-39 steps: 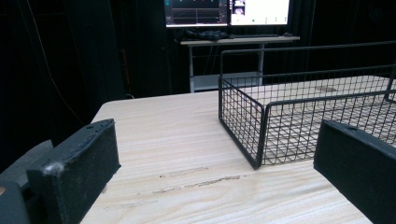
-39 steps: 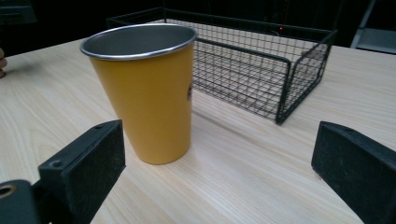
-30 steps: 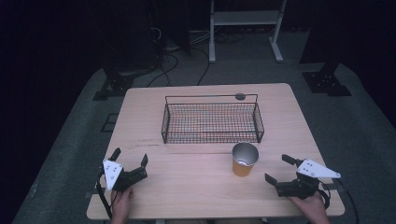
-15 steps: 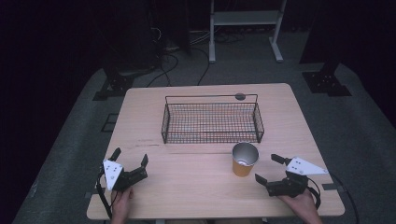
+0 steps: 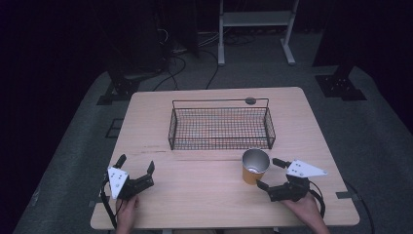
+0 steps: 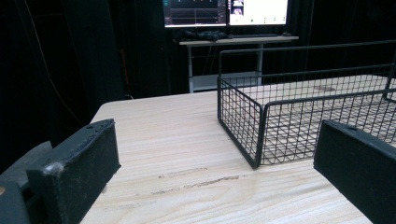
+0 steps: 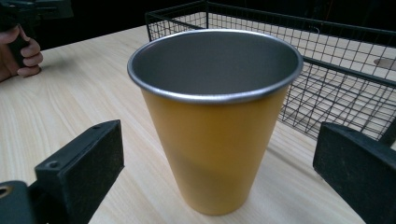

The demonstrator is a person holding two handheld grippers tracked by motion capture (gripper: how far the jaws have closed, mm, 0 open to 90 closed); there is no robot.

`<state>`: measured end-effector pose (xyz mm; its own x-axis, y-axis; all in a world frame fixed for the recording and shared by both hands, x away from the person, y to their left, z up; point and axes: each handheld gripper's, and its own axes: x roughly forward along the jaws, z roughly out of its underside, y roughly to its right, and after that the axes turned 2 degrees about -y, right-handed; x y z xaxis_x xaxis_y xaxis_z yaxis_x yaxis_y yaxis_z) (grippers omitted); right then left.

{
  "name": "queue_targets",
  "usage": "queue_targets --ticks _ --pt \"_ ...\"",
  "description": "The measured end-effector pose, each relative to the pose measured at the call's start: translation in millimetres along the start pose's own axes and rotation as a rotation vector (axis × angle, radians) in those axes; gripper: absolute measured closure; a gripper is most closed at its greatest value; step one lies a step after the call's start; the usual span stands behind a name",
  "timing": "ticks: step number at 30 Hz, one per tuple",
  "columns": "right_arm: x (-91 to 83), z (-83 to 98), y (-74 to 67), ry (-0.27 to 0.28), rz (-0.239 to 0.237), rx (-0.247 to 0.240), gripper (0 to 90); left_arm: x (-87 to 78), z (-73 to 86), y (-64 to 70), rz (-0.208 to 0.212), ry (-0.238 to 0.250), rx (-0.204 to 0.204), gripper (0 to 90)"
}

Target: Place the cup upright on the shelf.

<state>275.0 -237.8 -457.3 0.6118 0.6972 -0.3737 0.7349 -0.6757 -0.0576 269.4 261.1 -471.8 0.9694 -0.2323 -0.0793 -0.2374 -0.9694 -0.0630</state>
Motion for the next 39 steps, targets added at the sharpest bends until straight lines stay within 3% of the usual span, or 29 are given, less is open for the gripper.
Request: queue_targets --ticks 13,20,35,39 --pt "11.7 -6.2 1.3 -0.012 -0.008 -0.006 1.4 0.1 0.0 0.0 0.0 0.0 0.0 0.0" --pt "21.4 -15.9 -2.3 -0.02 -0.016 -0.037 1.4 0.0 0.0 0.0 0.001 0.001 0.0 0.0" --pt "37.7 -23.3 -2.0 -0.009 -0.009 -0.032 1.4 0.1 0.0 0.0 0.001 0.0 0.0 0.0" --pt "42.8 -25.6 -1.7 -0.028 -0.01 -0.037 1.6 0.0 0.0 -0.1 0.003 0.001 -0.001 0.0"
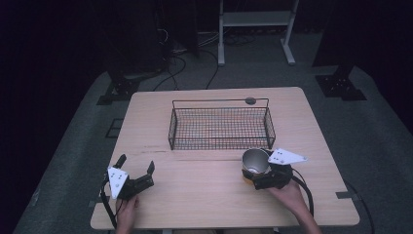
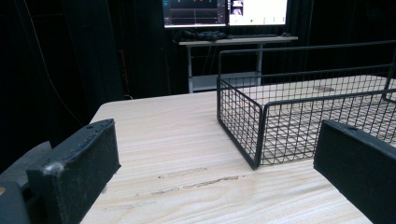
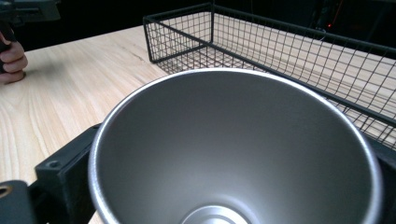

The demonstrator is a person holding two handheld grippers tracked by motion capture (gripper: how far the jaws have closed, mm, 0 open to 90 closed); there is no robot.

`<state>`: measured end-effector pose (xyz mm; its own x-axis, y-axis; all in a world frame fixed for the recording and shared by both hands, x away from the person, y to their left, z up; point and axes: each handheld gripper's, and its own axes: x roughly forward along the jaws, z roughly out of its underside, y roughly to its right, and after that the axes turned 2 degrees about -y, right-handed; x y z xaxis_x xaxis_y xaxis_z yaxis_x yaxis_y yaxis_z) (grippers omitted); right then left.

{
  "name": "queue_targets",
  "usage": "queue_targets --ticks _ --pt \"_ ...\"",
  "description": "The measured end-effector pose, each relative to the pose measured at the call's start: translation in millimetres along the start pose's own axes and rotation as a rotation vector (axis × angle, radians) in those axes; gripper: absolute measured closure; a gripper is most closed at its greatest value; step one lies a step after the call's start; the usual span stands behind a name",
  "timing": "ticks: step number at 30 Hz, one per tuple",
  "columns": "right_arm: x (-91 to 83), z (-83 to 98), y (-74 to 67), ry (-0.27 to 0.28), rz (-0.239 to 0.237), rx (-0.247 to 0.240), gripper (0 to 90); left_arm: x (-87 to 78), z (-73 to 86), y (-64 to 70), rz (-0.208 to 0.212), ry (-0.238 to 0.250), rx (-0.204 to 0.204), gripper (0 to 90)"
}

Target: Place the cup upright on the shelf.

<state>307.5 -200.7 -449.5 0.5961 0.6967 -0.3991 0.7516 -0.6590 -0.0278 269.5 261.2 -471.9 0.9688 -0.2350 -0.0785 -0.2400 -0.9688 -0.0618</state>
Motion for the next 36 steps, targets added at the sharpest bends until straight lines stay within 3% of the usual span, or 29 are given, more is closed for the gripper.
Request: queue_targets --ticks 3,20,21,27,36 --pt "-0.6 -0.9 0.2 0.009 -0.014 0.003 6.9 0.0 0.0 0.0 0.0 0.0 0.0 0.0" --pt "-4.9 -3.4 1.3 0.018 -0.028 0.0 8.4 0.1 0.0 -0.2 0.001 0.0 -0.004 0.0" --pt "-6.2 -4.9 1.9 0.013 -0.027 -0.002 11.6 0.0 0.0 -0.2 0.001 0.0 -0.004 0.0" --pt "-7.5 -11.3 3.1 -0.003 -0.034 -0.008 11.6 0.1 0.0 -0.1 0.001 0.0 -0.003 0.0" --pt "-9.7 -23.1 6.5 0.042 -0.071 0.012 11.7 0.1 0.0 -0.1 0.001 0.0 -0.001 0.0"
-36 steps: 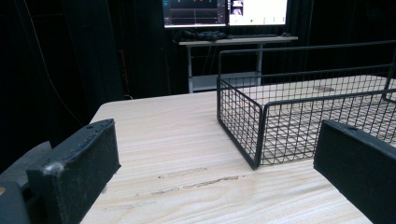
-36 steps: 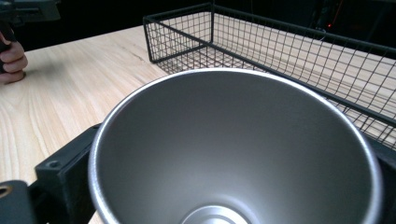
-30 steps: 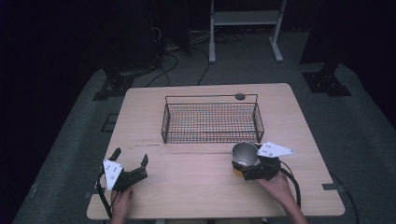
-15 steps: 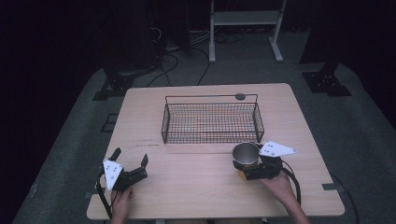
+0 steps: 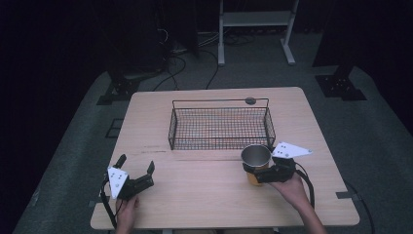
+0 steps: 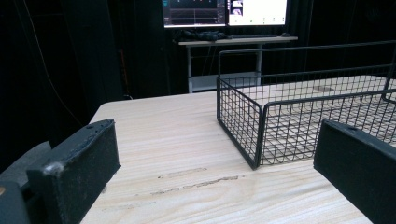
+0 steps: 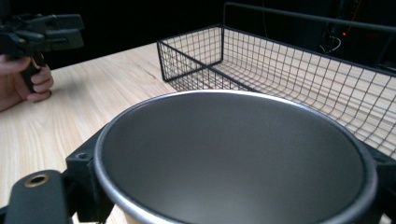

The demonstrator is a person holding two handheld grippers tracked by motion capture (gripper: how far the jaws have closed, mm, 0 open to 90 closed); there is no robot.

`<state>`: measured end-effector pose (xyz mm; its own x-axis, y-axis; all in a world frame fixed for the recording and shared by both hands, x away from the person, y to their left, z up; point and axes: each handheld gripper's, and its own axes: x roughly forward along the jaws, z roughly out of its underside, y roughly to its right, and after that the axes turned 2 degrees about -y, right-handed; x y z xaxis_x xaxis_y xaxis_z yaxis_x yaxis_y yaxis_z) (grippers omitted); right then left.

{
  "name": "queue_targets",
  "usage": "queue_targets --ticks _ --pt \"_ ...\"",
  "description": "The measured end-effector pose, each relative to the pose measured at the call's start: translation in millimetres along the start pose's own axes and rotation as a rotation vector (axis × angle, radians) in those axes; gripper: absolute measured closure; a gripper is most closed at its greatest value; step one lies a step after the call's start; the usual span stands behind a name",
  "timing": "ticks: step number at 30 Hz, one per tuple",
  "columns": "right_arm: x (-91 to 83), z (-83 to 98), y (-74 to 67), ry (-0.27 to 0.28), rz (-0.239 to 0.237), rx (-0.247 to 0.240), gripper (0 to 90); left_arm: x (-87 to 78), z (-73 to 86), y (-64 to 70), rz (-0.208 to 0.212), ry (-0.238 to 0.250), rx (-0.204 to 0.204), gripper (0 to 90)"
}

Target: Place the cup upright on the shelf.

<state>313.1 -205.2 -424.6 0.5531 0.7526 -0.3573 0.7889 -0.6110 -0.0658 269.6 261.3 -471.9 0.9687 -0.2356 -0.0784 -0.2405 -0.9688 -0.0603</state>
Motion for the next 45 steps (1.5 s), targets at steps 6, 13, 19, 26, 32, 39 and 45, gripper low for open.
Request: queue_targets --ticks 6,13,19,26,32,39,45 --pt "-0.3 -17.9 6.1 0.031 -0.031 0.013 11.7 0.0 0.0 0.1 -0.001 0.0 0.001 0.0" --pt "10.1 -37.2 13.6 0.034 -0.07 0.016 11.7 -0.1 0.0 0.1 -0.001 0.0 -0.001 0.0" --pt "14.5 -54.6 19.8 0.049 -0.086 0.018 11.7 -0.2 -0.1 -0.1 -0.001 -0.001 -0.003 0.0" --pt "18.8 -75.1 28.7 0.064 -0.105 0.023 11.7 -0.3 -0.1 -0.2 -0.001 -0.001 -0.004 0.0" --pt "24.6 -86.9 38.7 0.054 -0.105 0.024 11.6 -0.2 -0.1 -0.2 -0.001 0.0 -0.008 0.0" --pt "30.1 -91.4 48.5 0.053 -0.106 0.037 11.6 -0.2 -0.1 -0.3 -0.001 0.0 -0.008 0.0" --pt "36.1 -100.1 58.5 0.053 -0.097 0.045 11.6 -0.2 -0.2 -0.4 -0.001 -0.001 -0.009 0.0"
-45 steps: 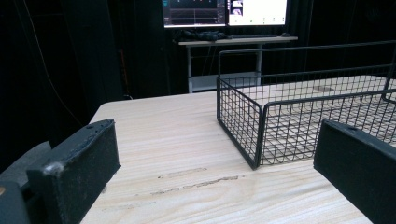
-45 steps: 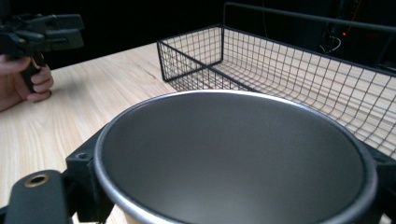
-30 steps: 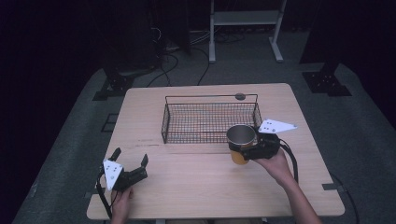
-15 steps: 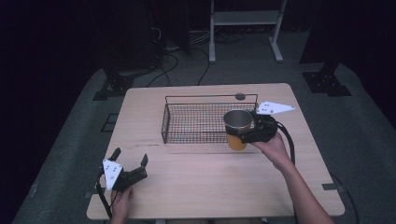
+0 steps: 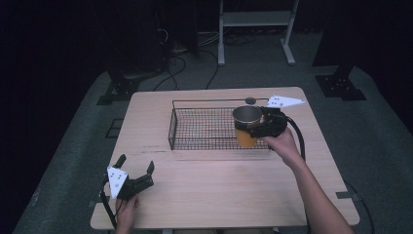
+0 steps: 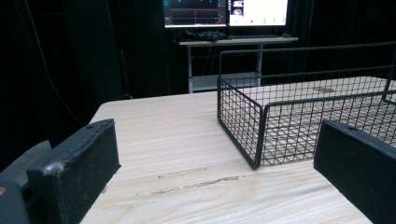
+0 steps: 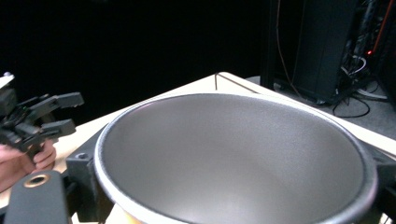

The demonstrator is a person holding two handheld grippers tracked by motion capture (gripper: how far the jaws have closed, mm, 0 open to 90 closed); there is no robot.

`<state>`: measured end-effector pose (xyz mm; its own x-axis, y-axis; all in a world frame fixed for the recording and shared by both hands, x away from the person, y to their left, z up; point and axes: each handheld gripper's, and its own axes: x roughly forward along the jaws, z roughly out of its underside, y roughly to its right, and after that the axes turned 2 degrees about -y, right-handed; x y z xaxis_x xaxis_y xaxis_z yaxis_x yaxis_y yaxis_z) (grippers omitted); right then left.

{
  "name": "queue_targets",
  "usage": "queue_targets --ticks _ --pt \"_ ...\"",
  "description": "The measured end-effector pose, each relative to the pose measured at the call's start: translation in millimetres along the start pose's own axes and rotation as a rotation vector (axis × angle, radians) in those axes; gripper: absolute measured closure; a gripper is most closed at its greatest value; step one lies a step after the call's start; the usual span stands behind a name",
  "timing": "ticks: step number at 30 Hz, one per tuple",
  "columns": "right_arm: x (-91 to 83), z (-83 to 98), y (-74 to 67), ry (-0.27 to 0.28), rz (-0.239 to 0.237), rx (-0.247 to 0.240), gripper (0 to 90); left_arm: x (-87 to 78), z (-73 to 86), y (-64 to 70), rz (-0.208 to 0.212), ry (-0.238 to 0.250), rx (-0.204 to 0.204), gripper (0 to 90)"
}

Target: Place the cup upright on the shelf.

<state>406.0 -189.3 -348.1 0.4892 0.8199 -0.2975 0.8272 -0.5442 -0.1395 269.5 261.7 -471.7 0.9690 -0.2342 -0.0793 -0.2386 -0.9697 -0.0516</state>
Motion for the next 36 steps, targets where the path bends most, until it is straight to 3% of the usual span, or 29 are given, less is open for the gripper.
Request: queue_targets --ticks 14,27,36 --pt "21.8 -20.1 24.8 -0.019 0.002 0.006 11.6 0.0 0.0 -0.4 0.001 0.001 -0.003 0.0" --pt "42.3 -23.0 40.2 -0.018 -0.026 0.011 11.6 0.1 0.1 -0.8 0.001 0.0 -0.005 0.0" --pt "62.6 -23.5 46.4 -0.063 -0.031 0.001 11.6 0.1 0.1 -0.7 0.002 0.002 -0.007 0.0"
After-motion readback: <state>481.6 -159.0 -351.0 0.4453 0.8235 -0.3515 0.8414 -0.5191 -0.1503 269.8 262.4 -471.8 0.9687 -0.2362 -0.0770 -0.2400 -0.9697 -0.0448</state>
